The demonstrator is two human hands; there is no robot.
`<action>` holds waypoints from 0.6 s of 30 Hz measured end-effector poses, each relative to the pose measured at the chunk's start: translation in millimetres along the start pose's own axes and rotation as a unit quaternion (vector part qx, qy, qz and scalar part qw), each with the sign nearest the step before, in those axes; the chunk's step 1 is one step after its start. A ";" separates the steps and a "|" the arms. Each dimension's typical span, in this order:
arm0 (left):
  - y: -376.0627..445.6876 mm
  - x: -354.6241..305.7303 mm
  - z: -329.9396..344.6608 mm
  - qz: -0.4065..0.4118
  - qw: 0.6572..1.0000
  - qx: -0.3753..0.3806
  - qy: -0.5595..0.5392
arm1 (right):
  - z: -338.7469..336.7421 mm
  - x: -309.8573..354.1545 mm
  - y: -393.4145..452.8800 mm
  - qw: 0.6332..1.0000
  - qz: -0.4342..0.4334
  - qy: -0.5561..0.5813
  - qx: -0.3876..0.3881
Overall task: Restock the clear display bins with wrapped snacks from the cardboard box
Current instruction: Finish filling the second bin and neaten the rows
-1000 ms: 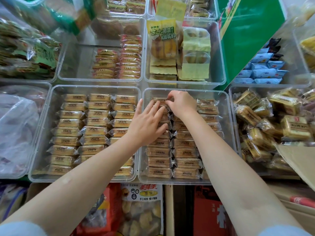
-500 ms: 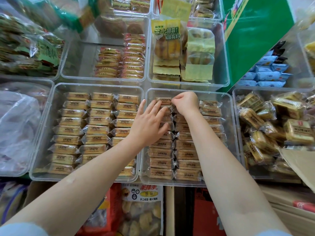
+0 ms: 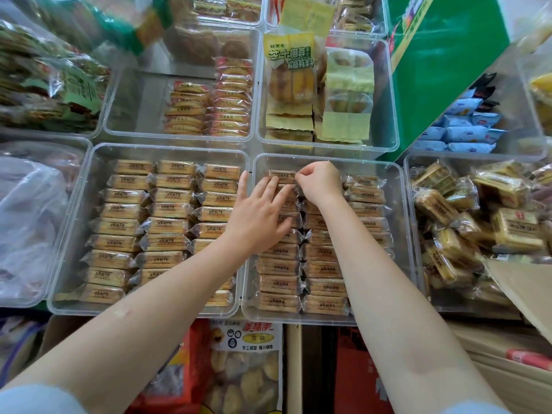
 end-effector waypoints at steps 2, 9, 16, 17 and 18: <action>1.6 -1.0 -1.0 -0.004 1.000 0.005 0.000 | -8.9 -1.2 -4.8 1.000 -0.019 0.018 -0.004; 10.6 -2.0 -3.3 -0.027 1.000 0.002 0.016 | -74.0 -71.9 -28.4 0.986 0.006 0.007 -0.165; 28.8 -13.3 -17.2 -0.027 0.999 -0.030 0.005 | -48.2 -75.5 -21.3 0.993 -0.034 -0.070 -0.087; 30.6 -18.6 -16.6 -0.018 1.000 -0.026 0.001 | -46.2 -71.5 -20.3 0.992 -0.037 -0.079 -0.086; 32.2 -26.3 -13.8 0.002 1.000 -0.016 -0.004 | -45.6 -68.2 -19.0 0.990 -0.036 -0.096 -0.094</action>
Point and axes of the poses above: each hand's wrist, its own y-axis towards the middle knuckle, its own z-axis out of the palm, x = y × z, the point moved 7 cm from there along y, towards the middle knuckle, and after that the axes turned 8 degrees about -y, right-handed, at the moved point
